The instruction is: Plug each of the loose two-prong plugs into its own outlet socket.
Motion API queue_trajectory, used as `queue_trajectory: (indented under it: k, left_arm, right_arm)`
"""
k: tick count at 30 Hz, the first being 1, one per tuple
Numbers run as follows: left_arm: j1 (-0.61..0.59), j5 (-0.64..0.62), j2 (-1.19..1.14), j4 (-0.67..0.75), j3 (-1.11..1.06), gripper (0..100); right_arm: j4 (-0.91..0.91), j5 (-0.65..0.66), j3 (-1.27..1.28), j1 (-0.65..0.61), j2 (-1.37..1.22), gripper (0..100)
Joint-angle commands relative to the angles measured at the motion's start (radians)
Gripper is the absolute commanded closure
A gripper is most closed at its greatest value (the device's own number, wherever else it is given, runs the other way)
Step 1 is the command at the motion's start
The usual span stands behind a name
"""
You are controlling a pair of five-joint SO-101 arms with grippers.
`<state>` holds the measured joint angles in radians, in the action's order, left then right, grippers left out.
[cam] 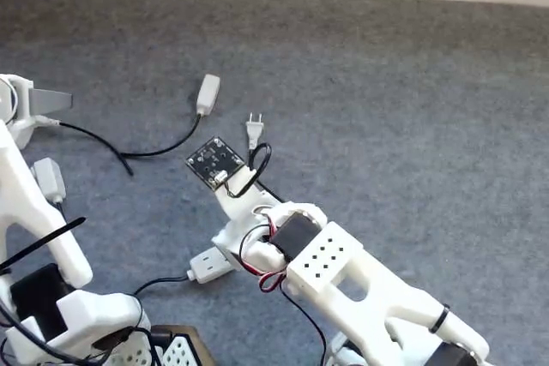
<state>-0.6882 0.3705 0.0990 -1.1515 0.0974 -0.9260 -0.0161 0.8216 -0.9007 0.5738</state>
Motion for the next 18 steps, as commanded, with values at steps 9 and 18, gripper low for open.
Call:
queue_trajectory:
  k: [9, 18]
  left_arm:
    - [-0.019, 0.011, 0.005, 0.003, 0.045, 56]
    - [-0.021, 0.011, 0.005, 0.003, 0.047, 56]
  right_arm:
    - [-0.01, -0.005, -0.01, -0.068, -0.004, 99.4]
    - [-0.051, 0.023, -0.013, -0.012, -0.004, 99.4]
